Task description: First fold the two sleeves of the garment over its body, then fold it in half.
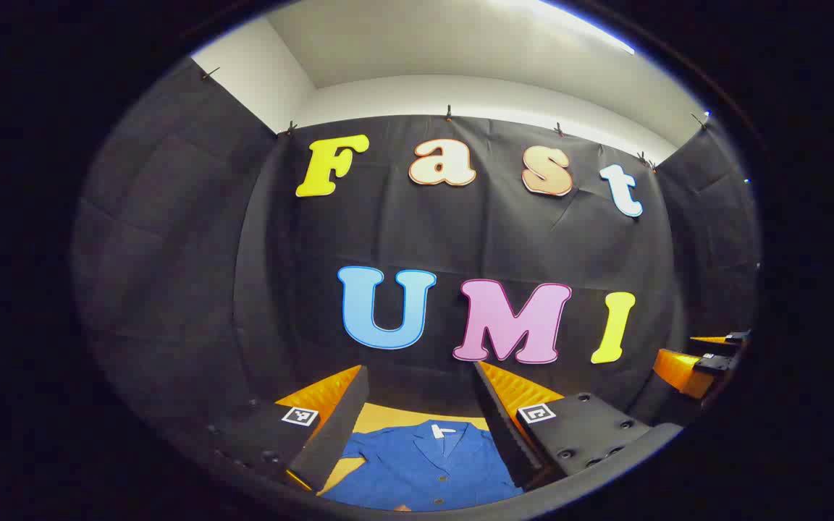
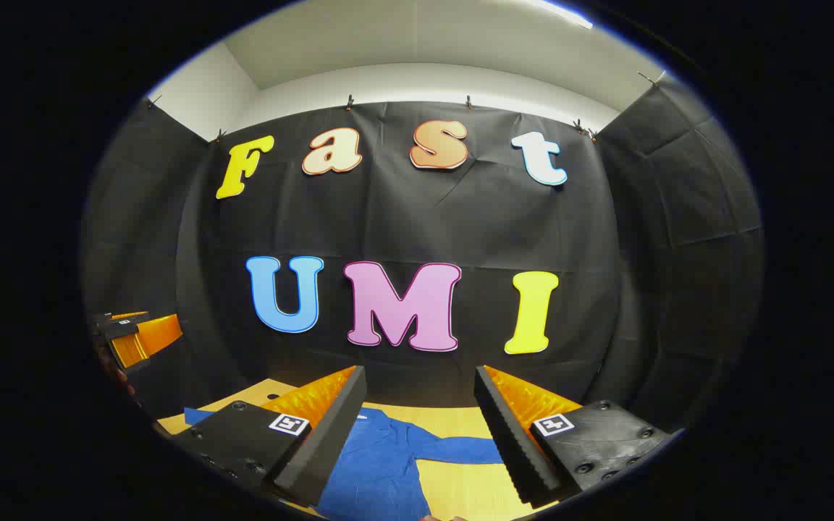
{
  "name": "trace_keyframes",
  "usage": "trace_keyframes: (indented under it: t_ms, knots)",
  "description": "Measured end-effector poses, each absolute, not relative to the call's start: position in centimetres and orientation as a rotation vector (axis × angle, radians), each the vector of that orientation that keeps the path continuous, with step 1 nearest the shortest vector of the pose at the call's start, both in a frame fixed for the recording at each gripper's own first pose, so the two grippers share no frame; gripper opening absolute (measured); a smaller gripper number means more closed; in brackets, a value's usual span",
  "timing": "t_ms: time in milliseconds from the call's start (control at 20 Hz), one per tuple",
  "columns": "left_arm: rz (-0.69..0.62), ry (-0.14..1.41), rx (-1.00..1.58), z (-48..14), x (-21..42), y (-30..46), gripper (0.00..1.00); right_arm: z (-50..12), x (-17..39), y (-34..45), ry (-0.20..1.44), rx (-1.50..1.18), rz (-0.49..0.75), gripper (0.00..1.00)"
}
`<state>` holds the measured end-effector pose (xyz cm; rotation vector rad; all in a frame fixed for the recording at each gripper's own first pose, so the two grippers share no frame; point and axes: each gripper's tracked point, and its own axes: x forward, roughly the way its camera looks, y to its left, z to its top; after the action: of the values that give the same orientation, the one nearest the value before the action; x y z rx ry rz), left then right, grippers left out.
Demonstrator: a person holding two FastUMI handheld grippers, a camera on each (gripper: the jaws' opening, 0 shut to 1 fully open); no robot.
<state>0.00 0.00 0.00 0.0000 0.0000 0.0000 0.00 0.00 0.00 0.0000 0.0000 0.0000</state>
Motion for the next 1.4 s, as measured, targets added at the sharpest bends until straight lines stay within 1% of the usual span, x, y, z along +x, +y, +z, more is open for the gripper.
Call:
trace_keyframes:
  t_ms: [50,100,250,300,350,400,450,500,550,700,750,800,850,900,1000,1050,1150,1200,1300,1350,1400]
  knots:
    - [-0.004,0.006,0.018,0.0,0.1,-0.2,0.82,0.2,0.1,0.2,0.0,0.005,0.003,1.0]
    - [-0.002,0.013,0.033,-0.2,0.2,-0.2,0.82,0.4,0.1,0.2,-0.002,0.005,0.005,0.96]
    - [-0.05,0.027,0.026,-0.6,0.2,-1.4,0.82,1.2,0.4,0.5,-0.024,-0.018,0.013,0.96]
    - [-0.048,0.03,0.024,-0.7,0.3,-1.2,0.83,1.3,0.4,0.6,-0.025,-0.021,0.016,0.92]
    - [-0.037,0.032,0.023,-0.9,0.4,-0.8,0.82,1.2,0.4,0.7,-0.025,-0.026,0.019,0.92]
    - [-0.031,0.034,0.018,-0.9,0.6,-0.6,0.83,1.1,0.4,0.8,-0.022,-0.031,0.024,0.96]
    - [-0.03,0.037,0.011,-1.1,0.5,-0.6,0.82,1.0,0.4,0.7,-0.022,-0.037,0.024,0.96]
    - [-0.025,0.043,0.001,-1.3,0.7,-0.4,0.82,1.1,0.5,0.5,-0.024,-0.046,0.019,0.92]
    - [-0.026,0.044,-0.003,-1.2,0.8,-0.4,0.82,1.2,0.5,0.3,-0.027,-0.049,0.016,0.96]
    - [-0.062,0.023,-0.032,-1.0,0.7,-1.2,0.82,0.4,0.6,-0.2,-0.004,-0.045,0.005,0.96]
    - [-0.057,0.019,-0.021,-0.9,0.7,-1.1,0.82,0.4,0.7,-0.5,-0.004,-0.05,-0.002,0.92]
    - [-0.046,0.016,-0.006,-0.9,0.8,-0.8,0.83,0.3,0.8,-0.8,-0.004,-0.052,-0.005,0.96]
    - [-0.042,0.014,0.003,-0.7,0.8,-0.8,0.83,0.2,0.9,-0.6,0.0,-0.05,0.0,0.95]
    - [-0.05,0.014,-0.001,-0.6,0.8,-1.1,0.83,0.0,1.0,-0.5,0.01,-0.05,0.006,0.99]
    - [-0.057,0.014,-0.004,-0.7,0.8,-1.4,0.83,-0.2,1.3,-1.2,0.018,-0.06,-0.002,1.0]
    - [-0.057,0.017,-0.001,-0.8,0.8,-1.4,0.83,-0.2,1.4,-1.5,0.018,-0.062,-0.006,0.96]
    - [-0.064,0.022,-0.005,-0.9,1.0,-1.7,0.82,-0.3,1.9,-2.3,0.016,-0.072,-0.004,0.96]
    - [-0.072,0.024,-0.011,-1.1,1.0,-1.8,0.82,-0.4,2.2,-3.1,0.021,-0.087,-0.01,0.92]
    - [-0.086,0.025,-0.017,-1.2,1.3,-1.8,0.82,-0.1,3.2,-5.2,0.027,-0.134,-0.041,1.0]
    - [-0.089,0.026,-0.016,-1.2,1.5,-1.7,0.82,0.3,3.9,-6.2,0.027,-0.153,-0.056,0.96]
    - [-0.092,0.026,-0.016,-1.4,1.6,-1.6,0.82,0.7,4.4,-6.7,0.034,-0.162,-0.062,0.96]
